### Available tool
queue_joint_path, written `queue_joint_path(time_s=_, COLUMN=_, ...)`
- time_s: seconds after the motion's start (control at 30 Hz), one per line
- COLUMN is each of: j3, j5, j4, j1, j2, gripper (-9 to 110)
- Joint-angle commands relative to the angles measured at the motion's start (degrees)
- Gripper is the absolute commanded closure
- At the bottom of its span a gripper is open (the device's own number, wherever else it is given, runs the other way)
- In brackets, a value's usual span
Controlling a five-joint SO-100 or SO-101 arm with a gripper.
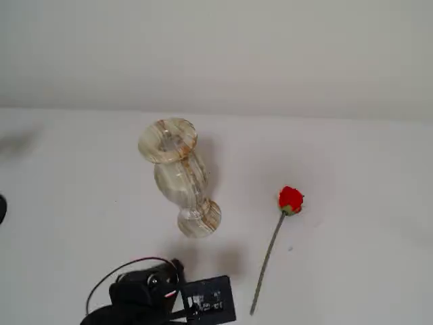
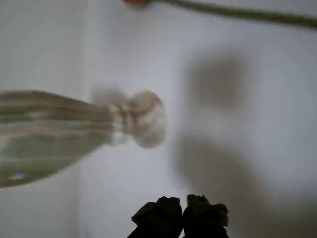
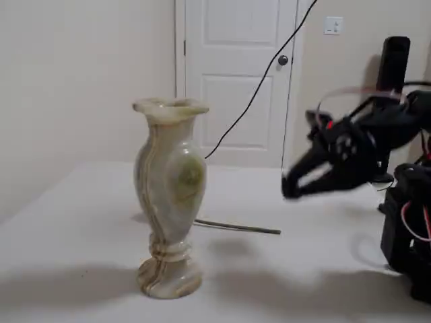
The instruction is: Pick up rose from vase and place it onto the table
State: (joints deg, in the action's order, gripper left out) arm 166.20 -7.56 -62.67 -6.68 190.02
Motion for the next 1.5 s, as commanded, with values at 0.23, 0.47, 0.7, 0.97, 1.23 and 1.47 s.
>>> queue_joint_path(time_s=0.23, j3=8.79, j5=2.55, j4=2.99, j1=-5.54, j2=0.53, gripper=101)
queue_joint_path(time_s=0.47, j3=8.79, j5=3.69, j4=2.99, j1=-4.39, j2=0.53, gripper=101)
queue_joint_path(time_s=0.7, j3=8.79, j5=3.69, j4=2.99, j1=-4.39, j2=0.53, gripper=101)
queue_joint_path(time_s=0.97, j3=8.79, j5=3.69, j4=2.99, j1=-4.39, j2=0.53, gripper=101)
queue_joint_path(time_s=1.23, j3=8.79, j5=3.69, j4=2.99, j1=-4.39, j2=0.53, gripper=101)
queue_joint_path(time_s=1.47, j3=8.79, j5=3.69, j4=2.99, j1=-4.39, j2=0.53, gripper=101)
